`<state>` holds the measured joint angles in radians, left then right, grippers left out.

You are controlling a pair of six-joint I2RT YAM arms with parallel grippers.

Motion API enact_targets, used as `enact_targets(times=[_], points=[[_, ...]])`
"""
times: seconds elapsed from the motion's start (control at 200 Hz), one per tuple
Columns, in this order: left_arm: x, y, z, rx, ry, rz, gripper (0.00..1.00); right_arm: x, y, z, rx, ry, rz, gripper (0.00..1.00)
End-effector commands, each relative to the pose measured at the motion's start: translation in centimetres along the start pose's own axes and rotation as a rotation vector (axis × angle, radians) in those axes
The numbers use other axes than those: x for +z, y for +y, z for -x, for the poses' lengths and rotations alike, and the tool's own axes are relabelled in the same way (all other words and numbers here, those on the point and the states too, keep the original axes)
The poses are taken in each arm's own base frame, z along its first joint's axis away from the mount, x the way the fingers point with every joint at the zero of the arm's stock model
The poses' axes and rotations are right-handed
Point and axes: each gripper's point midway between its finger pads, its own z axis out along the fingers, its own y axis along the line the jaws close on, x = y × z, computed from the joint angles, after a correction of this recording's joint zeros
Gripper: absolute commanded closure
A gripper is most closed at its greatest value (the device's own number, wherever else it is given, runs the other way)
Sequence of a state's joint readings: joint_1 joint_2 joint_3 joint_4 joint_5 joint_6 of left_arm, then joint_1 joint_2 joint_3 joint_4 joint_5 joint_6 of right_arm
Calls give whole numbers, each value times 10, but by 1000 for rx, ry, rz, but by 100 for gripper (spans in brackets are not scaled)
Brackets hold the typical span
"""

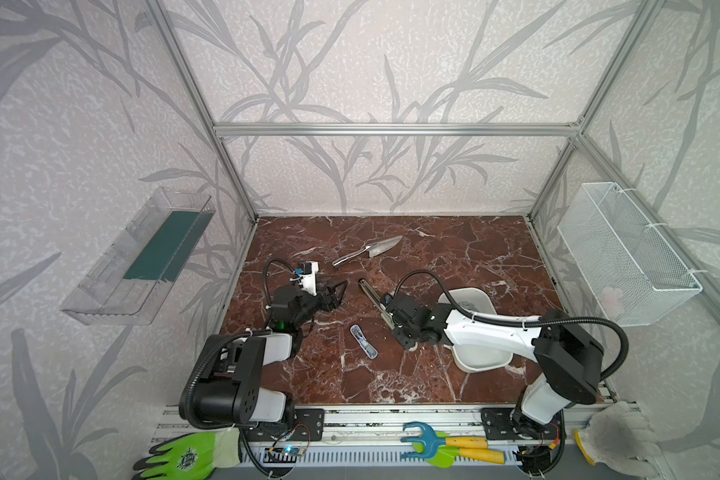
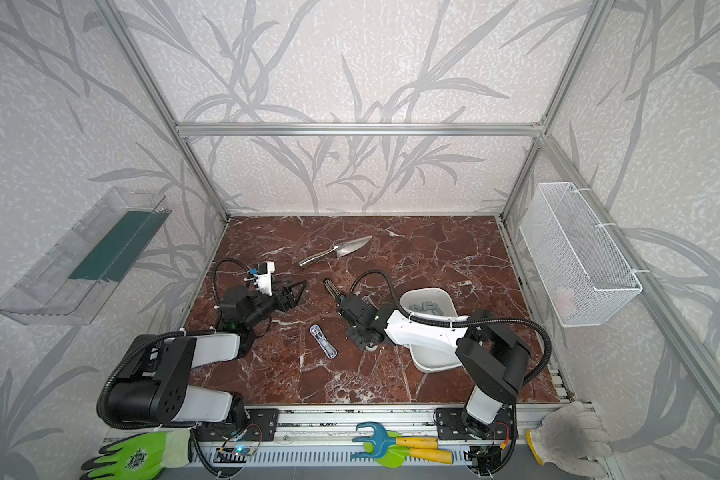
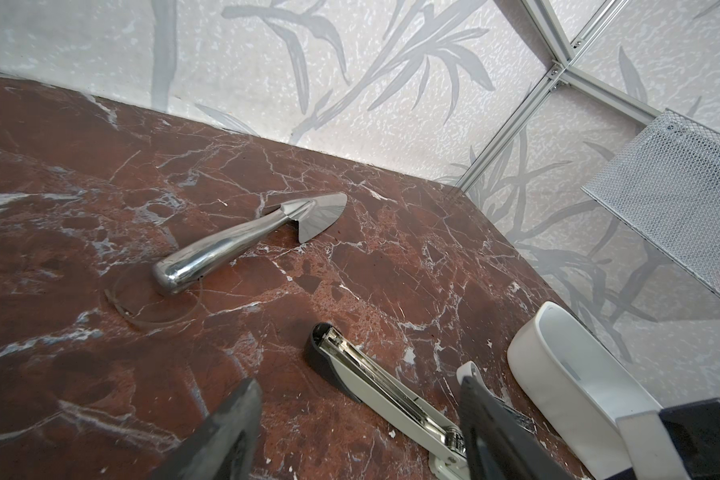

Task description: Load the staples into the stapler

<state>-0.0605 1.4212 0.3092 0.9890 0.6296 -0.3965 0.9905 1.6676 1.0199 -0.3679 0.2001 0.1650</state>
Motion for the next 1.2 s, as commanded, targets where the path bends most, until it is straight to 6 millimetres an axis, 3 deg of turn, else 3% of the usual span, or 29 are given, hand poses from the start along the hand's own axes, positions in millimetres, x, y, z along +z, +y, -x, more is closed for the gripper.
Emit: enact_targets(times=[0.0,0.49,1.194], points=[[-1,-1,2,2,-17,-5,24,-7,3,0,6,-1,23,92],[-1,-1,3,6,-18,-6,24,-18,5,-4,38,-24,52,92],[-1,-1,2,4,-16,-7,24,-8,2,-13,28,5,24,92]])
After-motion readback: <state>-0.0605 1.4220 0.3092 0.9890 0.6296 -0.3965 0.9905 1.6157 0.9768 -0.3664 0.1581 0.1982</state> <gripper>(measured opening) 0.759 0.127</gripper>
